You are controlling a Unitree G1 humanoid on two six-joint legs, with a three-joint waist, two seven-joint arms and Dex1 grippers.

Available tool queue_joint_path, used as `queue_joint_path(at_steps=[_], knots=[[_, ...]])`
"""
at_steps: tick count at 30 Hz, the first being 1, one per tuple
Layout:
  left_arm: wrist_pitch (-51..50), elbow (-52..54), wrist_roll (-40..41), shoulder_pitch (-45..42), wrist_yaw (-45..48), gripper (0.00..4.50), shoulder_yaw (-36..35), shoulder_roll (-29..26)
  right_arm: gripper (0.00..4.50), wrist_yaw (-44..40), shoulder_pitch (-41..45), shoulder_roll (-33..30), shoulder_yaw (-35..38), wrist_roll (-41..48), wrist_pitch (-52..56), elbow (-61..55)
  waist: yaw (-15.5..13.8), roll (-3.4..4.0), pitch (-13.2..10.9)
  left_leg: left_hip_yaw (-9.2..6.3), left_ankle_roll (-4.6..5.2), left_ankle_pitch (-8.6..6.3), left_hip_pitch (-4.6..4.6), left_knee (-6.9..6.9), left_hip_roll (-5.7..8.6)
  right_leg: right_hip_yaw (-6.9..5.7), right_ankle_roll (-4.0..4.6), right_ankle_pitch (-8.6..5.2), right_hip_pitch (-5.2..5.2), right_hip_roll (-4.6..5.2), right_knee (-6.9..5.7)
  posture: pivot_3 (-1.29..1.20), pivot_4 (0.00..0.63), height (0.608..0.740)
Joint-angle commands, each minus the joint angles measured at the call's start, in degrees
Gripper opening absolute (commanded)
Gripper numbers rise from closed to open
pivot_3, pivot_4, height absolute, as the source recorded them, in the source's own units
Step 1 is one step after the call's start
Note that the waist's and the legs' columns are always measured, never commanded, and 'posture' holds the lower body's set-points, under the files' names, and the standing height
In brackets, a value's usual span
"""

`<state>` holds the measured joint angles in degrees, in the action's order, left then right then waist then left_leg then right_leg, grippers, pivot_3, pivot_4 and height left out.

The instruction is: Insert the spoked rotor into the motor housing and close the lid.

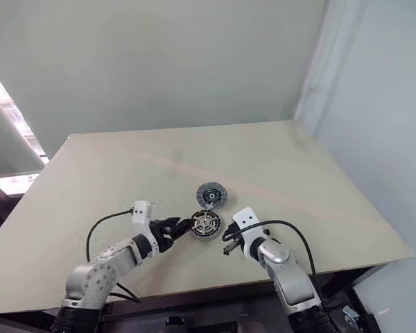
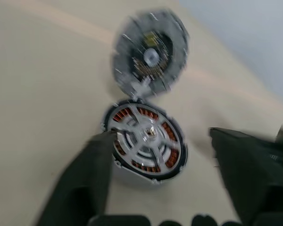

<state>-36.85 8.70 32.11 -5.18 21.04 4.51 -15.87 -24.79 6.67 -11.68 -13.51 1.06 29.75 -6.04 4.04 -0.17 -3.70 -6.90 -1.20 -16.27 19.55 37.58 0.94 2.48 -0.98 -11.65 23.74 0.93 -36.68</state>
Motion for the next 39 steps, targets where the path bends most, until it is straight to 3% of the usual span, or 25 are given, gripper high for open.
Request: queue_joint_path(at_steps=[1,6,7,12,21,32,39], knots=[[8.1,-4.0,-6.8,-3.4,3.1,2.09,4.5,1.3,0.00,0.4,0.9,0.5,0.1,0.5,-1.1,-1.5,0.0,0.01,0.0,0.00,0.00,0.00,0.00,0.00,0.00,0.00,0.00,0.00,0.00,0.00,0.00,0.00,0.000,0.740],[14.5,-13.3,-11.7,-8.2,3.9,0.21,5.3,5.6,0.00,0.9,0.4,0.4,0.6,0.4,-0.9,-2.0,-1.0,0.01,0.0,0.00,0.02,0.00,0.03,0.15,0.01,-0.01,-0.02,0.01,-0.04,0.00,-0.01,0.00,0.000,0.740],[15.9,-14.9,-12.7,-8.9,4.0,0.01,5.4,6.1,0.00,1.0,0.3,0.4,0.7,0.4,-0.9,-2.0,-1.0,0.00,0.0,0.02,0.02,0.00,0.03,0.14,0.01,0.01,-0.02,0.01,-0.04,-0.01,-0.01,0.00,0.000,0.740],[20.7,-24.1,-16.8,-13.5,4.6,0.01,6.3,9.2,0.00,1.5,0.1,0.5,0.9,0.5,-0.7,-2.4,-1.2,0.01,0.0,-0.01,0.03,0.00,0.03,0.13,0.02,-0.01,-0.02,0.01,-0.04,-0.01,-0.01,0.00,0.000,0.740],[16.6,-31.6,-24.1,-14.6,4.4,0.01,9.5,9.7,0.00,2.3,-0.4,0.7,1.2,0.5,-0.6,-3.2,-1.2,0.08,0.1,-0.03,0.07,-0.02,-0.06,0.18,0.04,-0.03,-0.08,0.04,-0.19,-0.01,-0.01,0.00,0.000,0.740],[15.9,-20.4,-14.8,-12.0,5.9,0.01,-1.1,11.8,0.00,2.3,-0.2,0.5,1.2,0.6,-1.0,-3.0,-1.2,0.08,0.1,-0.05,0.07,-0.02,-0.05,0.21,0.03,-0.03,-0.11,0.05,-0.16,-0.01,-0.02,0.00,0.000,0.740],[13.1,-12.5,-10.7,-7.9,7.3,0.01,-4.5,10.1,0.00,1.1,0.9,0.1,0.8,0.6,-2.2,-2.0,-1.2,0.08,0.1,-0.03,0.07,-0.03,-0.04,0.23,0.03,-0.01,-0.10,0.05,-0.17,0.00,-0.02,0.00,0.000,0.740]])
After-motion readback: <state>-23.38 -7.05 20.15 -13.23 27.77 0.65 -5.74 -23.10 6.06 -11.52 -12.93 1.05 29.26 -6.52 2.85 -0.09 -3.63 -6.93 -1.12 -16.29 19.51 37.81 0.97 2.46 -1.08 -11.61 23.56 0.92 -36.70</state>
